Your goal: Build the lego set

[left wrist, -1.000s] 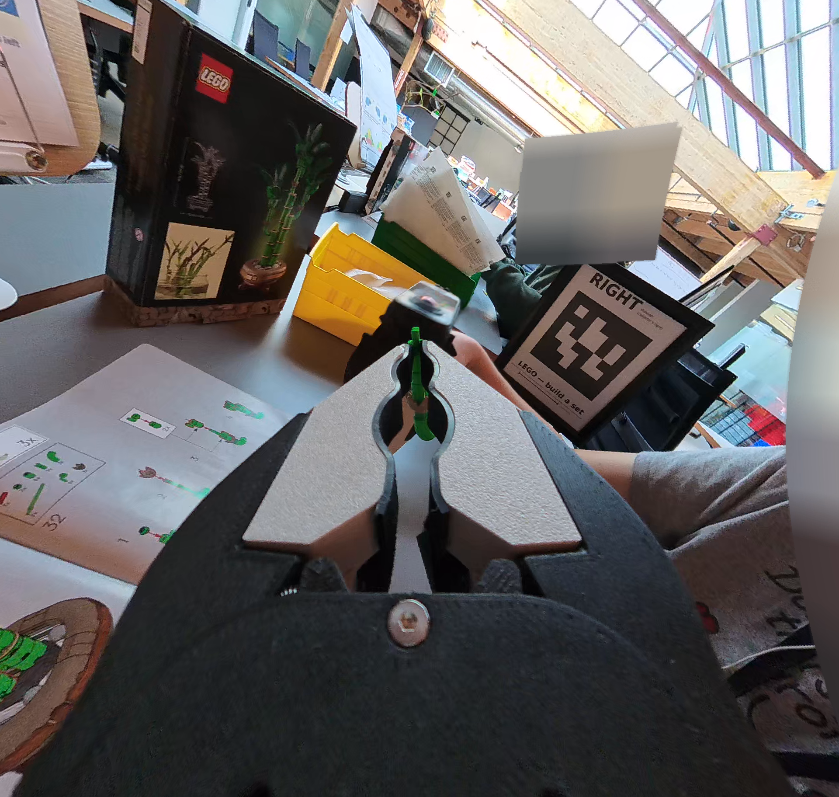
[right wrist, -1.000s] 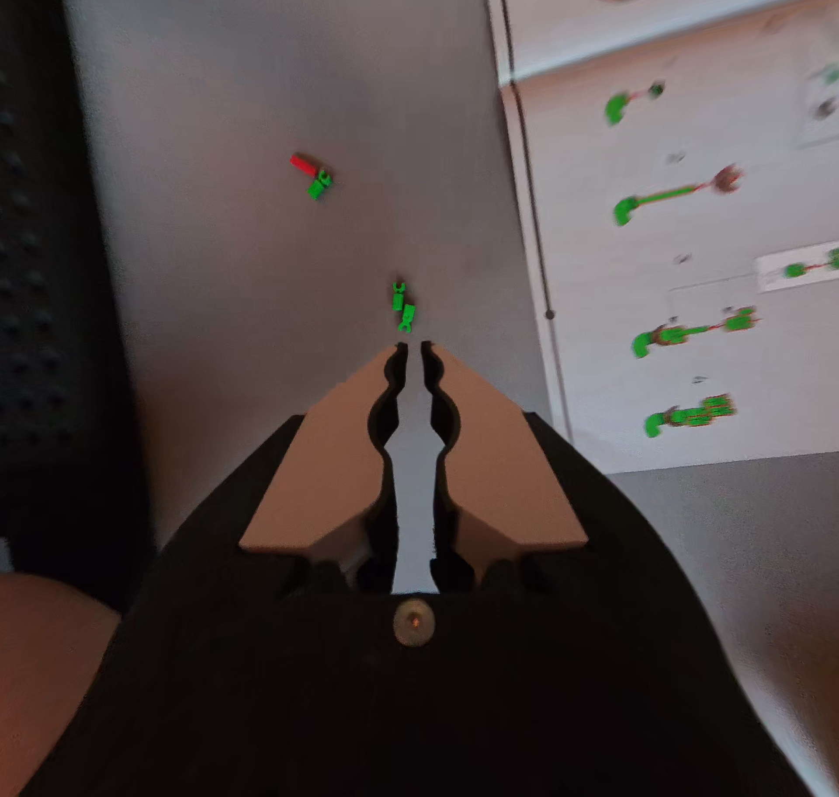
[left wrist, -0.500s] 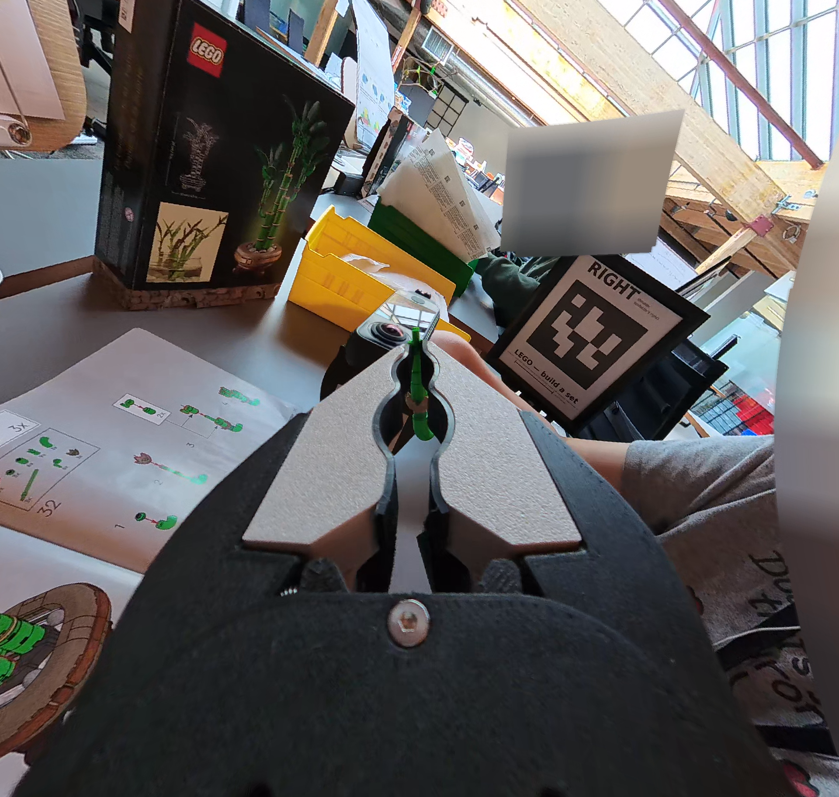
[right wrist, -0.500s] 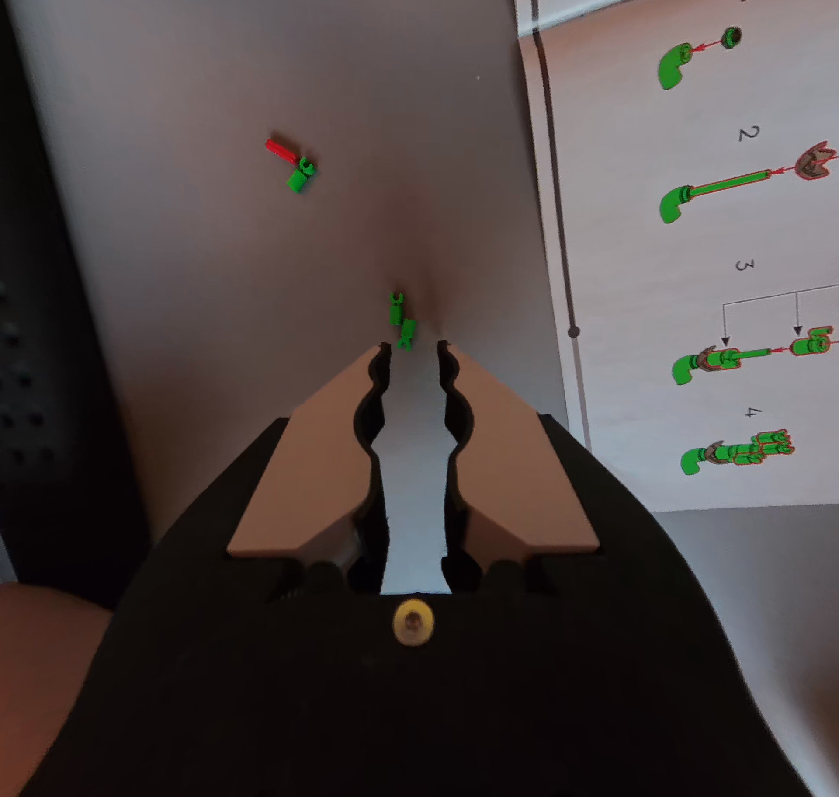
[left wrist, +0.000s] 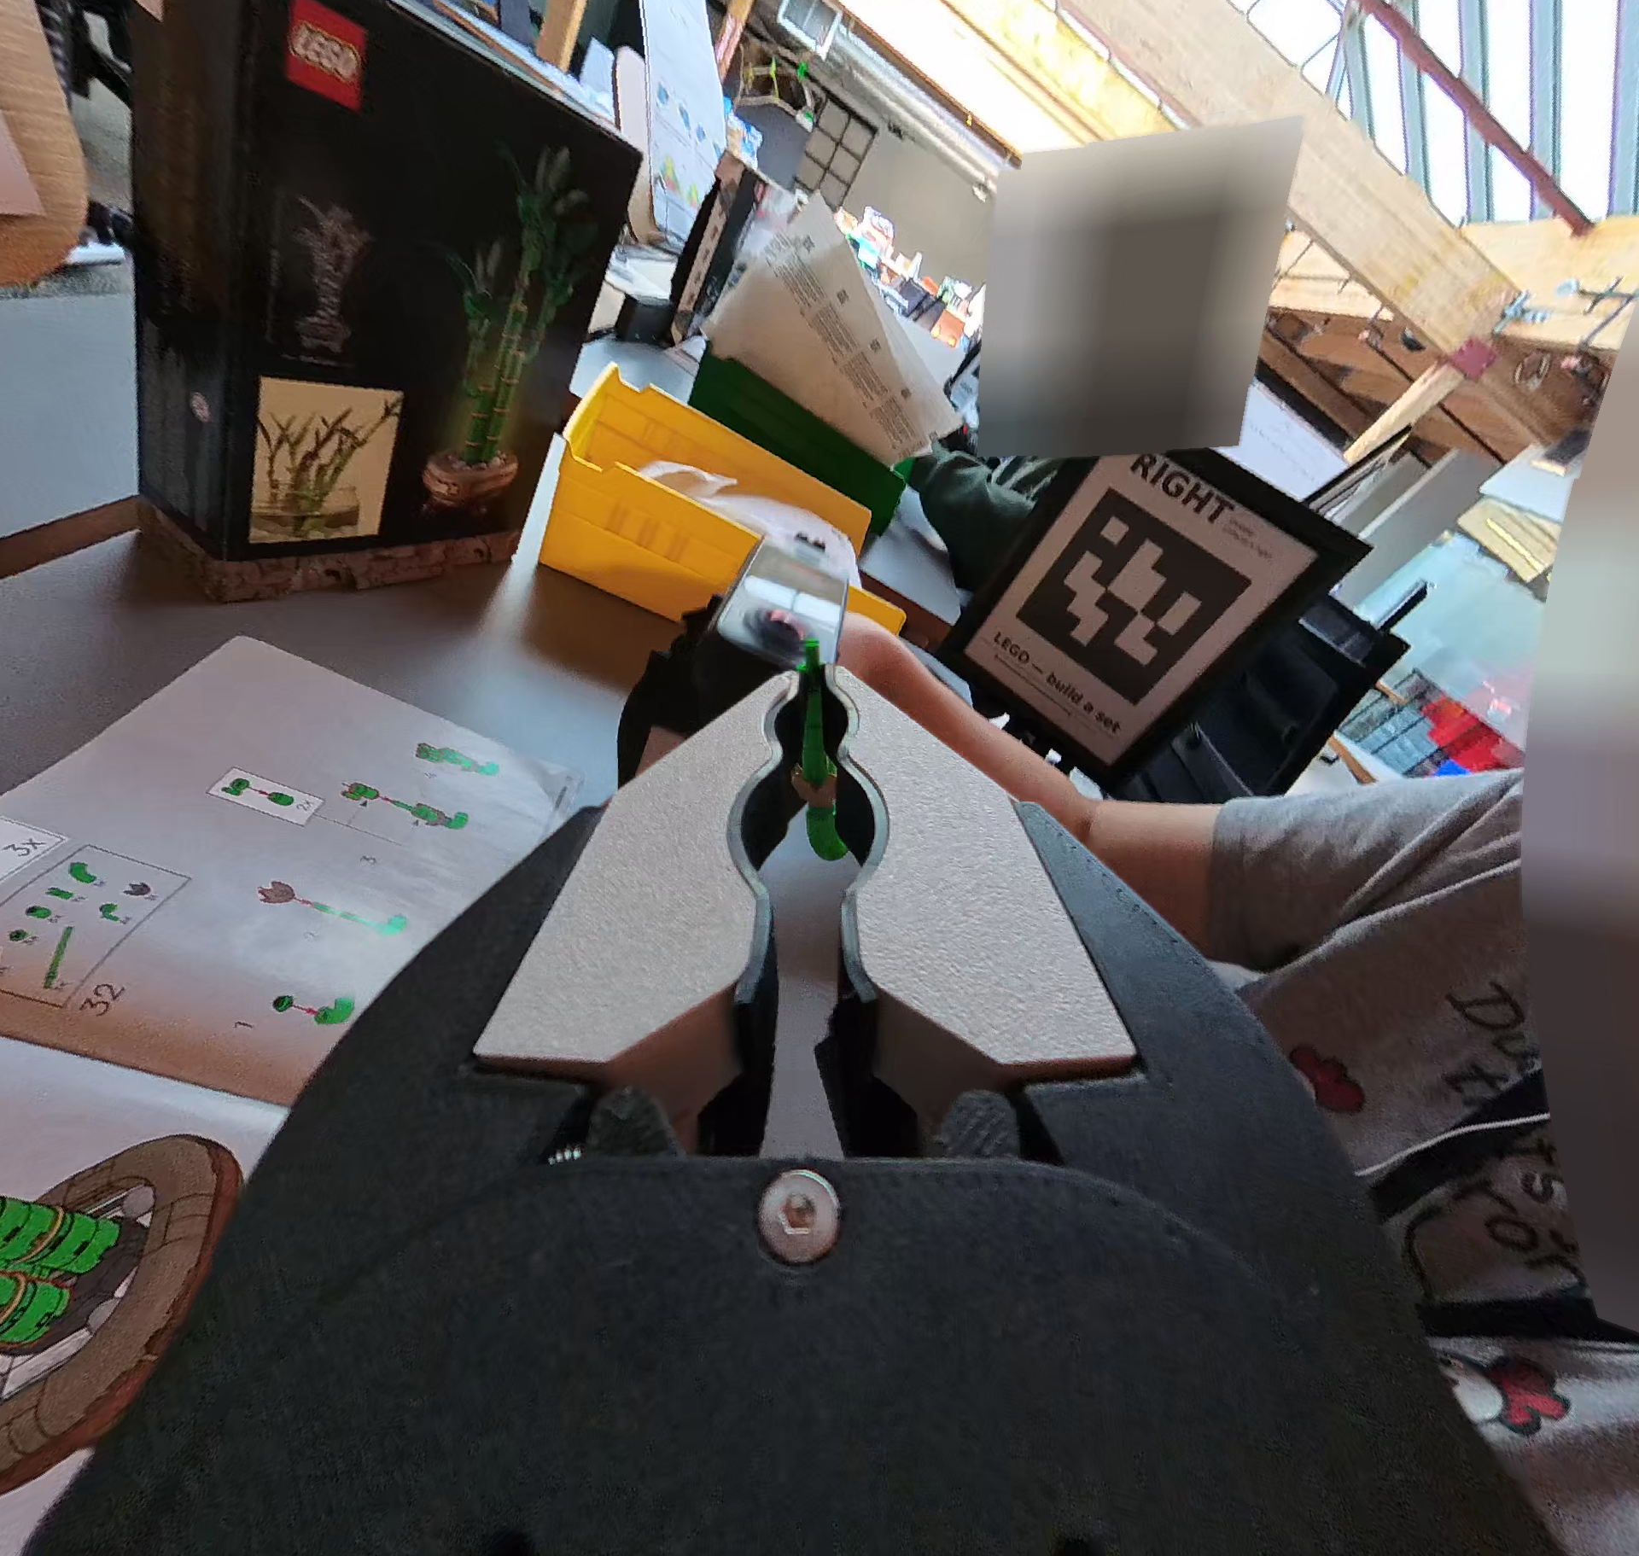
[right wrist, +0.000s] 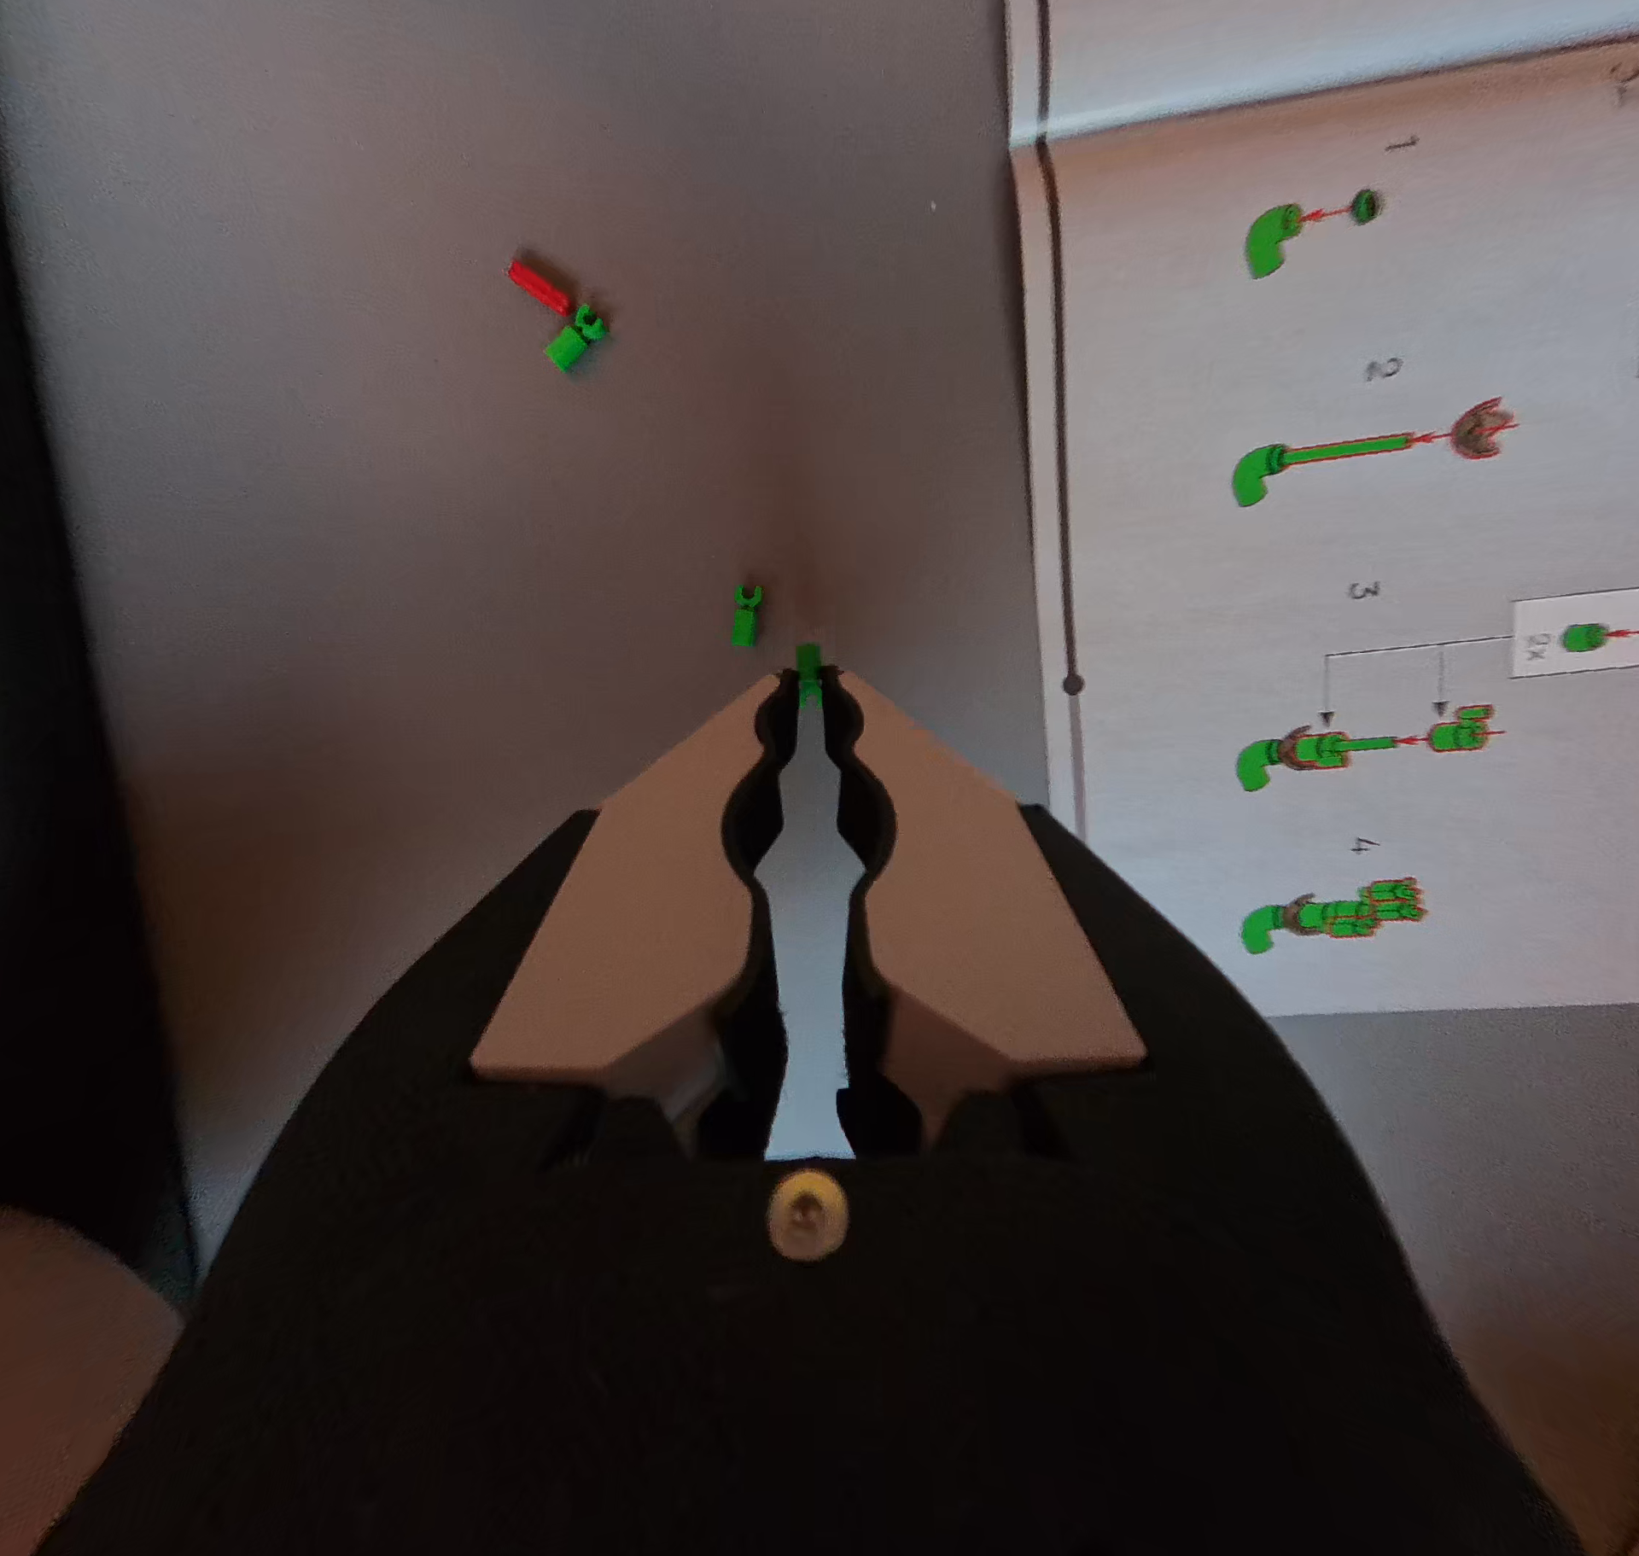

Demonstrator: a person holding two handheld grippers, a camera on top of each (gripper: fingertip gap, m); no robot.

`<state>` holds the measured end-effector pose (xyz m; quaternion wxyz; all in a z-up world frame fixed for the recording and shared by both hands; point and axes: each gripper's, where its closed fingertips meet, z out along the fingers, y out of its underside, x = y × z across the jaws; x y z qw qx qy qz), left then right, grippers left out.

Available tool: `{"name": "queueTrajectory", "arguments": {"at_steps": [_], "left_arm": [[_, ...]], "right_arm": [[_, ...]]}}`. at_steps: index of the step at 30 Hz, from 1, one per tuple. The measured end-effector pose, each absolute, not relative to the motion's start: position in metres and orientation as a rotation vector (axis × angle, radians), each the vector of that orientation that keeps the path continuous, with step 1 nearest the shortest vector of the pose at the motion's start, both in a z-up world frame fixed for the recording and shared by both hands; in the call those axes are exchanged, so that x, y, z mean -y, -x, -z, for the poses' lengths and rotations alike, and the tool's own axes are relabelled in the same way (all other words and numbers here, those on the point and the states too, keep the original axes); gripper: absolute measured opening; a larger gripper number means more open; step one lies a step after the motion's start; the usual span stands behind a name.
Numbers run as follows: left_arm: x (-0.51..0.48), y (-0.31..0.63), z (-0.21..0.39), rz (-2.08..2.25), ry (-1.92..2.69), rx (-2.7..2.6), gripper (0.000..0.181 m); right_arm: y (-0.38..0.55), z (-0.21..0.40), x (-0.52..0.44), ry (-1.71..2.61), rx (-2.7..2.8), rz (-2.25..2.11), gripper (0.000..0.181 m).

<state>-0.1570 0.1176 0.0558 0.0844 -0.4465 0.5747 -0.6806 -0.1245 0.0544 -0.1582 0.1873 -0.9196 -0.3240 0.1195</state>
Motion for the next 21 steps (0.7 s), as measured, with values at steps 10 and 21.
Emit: {"name": "queueTrajectory", "arguments": {"at_steps": [10, 21], "left_arm": [[-0.092, 0.161, -0.005, 1.925, 1.542, -2.040, 0.001], [-0.063, 0.187, 0.020, 1.916, 1.699, -2.360, 0.001]], "right_arm": [[0.138, 0.040, -0.072, 1.999, 0.947, -0.157, 0.004], [0.164, 0.023, -0.069, 1.925, 1.153, 0.064, 0.004]]}}
